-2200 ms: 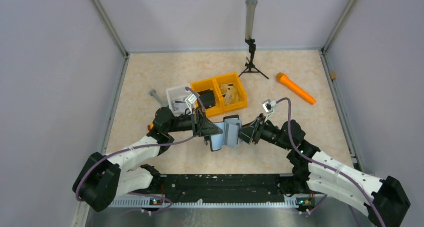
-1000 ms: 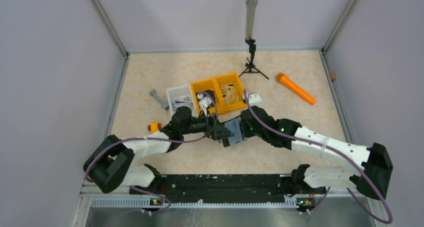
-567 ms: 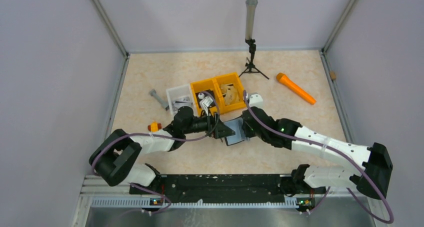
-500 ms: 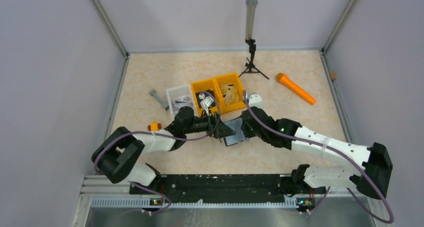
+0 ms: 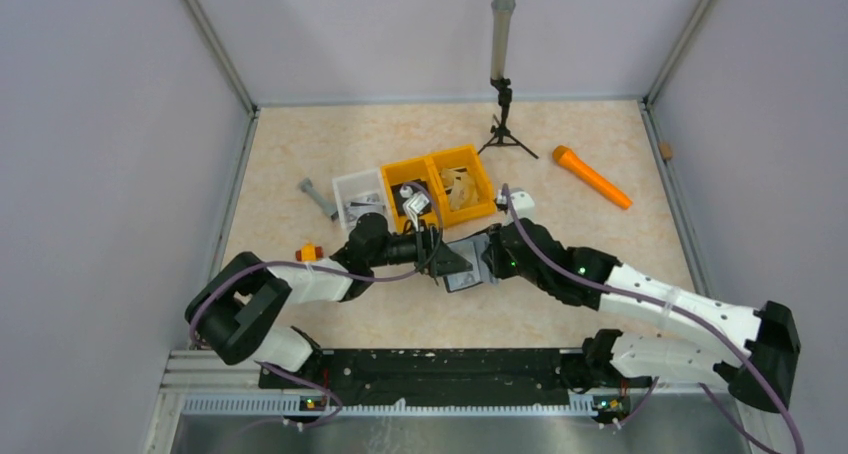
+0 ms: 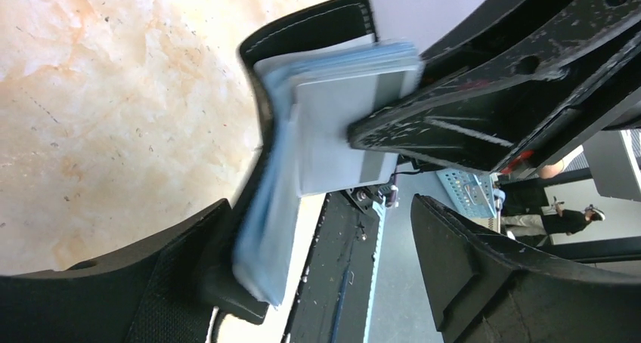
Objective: Take the credit cards out of the card holder
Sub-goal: Remove the credit card from the card holder.
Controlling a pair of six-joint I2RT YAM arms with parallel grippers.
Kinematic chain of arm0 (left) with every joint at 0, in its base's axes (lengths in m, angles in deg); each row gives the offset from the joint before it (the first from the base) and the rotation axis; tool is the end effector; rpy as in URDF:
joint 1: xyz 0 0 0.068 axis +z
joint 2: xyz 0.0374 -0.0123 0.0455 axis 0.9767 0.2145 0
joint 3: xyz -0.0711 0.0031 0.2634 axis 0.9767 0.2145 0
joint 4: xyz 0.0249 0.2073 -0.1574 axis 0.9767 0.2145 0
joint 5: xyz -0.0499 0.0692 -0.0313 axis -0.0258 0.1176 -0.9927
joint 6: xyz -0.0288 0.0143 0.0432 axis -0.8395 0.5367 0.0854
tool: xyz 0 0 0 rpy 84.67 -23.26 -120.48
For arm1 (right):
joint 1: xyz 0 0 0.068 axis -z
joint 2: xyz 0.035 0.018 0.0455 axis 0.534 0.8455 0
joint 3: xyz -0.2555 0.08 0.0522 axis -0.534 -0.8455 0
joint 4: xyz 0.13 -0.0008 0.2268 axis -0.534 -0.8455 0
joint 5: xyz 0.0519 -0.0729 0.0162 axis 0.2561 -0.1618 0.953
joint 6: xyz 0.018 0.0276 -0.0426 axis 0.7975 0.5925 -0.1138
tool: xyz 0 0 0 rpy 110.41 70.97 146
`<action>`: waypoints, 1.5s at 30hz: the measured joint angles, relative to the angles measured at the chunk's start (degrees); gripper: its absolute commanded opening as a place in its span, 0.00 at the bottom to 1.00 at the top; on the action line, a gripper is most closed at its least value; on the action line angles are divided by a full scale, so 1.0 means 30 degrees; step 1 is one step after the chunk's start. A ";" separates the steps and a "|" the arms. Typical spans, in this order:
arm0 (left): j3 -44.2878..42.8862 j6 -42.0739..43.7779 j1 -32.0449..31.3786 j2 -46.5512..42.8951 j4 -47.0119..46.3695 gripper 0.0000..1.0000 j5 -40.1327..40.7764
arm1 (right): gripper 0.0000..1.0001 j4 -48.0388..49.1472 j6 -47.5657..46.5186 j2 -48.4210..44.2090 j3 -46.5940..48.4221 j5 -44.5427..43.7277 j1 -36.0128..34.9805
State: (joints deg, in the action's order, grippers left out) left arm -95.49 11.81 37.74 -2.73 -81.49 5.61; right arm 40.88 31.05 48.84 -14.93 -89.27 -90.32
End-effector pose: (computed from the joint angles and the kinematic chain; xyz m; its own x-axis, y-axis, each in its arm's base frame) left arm 0.1958 -0.1928 0.1904 -0.8107 -0.0958 -0.5776 0.5556 0.1855 -0.8105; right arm 0.1289 0.1820 0.2744 -0.6364 -0.0733 -0.7679 -0.3579 0.9099 0.2099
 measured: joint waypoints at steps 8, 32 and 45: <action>0.0124 0.0459 0.0277 -0.1253 0.1166 0.55 -0.0153 | 0.00 0.2506 0.0605 -0.5450 -0.3082 0.0925 0.0029; 0.1093 0.0087 0.1224 -0.3395 0.1472 0.00 -0.1129 | 0.50 0.2980 0.1144 -0.9704 -0.5595 -0.0481 0.0262; 0.1137 -0.3774 0.1370 -0.2244 -0.4546 0.00 -0.3315 | 0.42 0.7941 0.0736 -0.7665 -0.5625 0.7118 0.0335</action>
State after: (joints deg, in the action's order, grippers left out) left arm -92.09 0.49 41.85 -9.46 -95.13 -4.33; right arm 64.70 33.26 25.85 -31.81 -67.91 -89.31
